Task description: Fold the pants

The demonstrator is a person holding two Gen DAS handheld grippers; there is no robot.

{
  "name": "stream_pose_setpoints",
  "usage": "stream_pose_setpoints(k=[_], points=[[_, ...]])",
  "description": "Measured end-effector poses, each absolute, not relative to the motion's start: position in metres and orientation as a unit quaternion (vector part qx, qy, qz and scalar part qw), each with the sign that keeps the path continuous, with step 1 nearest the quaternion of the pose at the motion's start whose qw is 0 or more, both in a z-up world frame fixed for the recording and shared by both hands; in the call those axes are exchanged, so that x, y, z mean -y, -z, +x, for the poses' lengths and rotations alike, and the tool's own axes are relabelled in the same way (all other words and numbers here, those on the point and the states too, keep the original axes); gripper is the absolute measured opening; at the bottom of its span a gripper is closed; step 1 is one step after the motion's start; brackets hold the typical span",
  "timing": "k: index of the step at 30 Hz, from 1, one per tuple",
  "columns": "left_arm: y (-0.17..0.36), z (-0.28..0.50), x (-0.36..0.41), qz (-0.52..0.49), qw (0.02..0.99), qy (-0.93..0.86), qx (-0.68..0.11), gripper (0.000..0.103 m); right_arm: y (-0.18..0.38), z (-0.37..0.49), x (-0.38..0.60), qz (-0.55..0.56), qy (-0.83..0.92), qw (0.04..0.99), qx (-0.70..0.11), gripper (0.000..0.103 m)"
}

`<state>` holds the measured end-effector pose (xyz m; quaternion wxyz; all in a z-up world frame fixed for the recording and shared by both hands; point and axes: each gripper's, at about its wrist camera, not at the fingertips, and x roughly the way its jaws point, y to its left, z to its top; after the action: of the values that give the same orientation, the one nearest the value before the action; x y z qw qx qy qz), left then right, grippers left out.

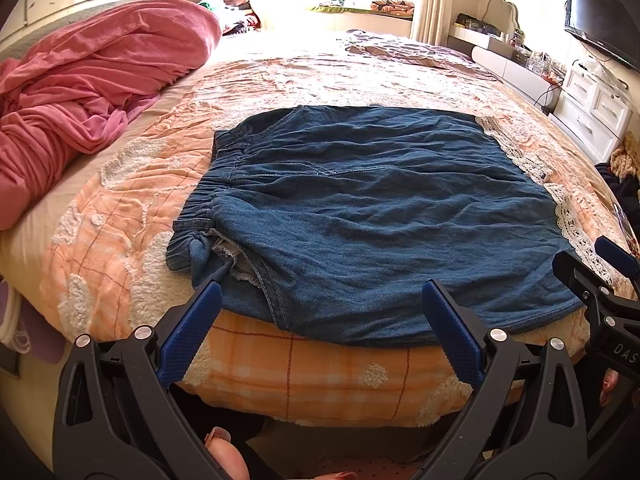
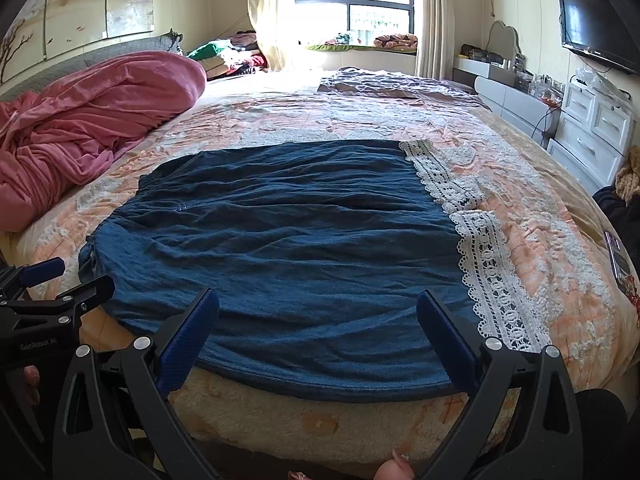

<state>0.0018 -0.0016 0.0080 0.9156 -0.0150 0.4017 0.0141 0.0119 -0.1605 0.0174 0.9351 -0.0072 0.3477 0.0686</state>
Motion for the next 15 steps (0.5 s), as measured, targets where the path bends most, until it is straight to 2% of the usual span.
stream_pose_setpoints(k=[15], points=[[-0.007, 0.017, -0.016, -0.035, 0.912, -0.005, -0.408, 0.094, -0.018, 0.037, 0.154, -0.008, -0.096, 0.921, -0.378, 0.099]])
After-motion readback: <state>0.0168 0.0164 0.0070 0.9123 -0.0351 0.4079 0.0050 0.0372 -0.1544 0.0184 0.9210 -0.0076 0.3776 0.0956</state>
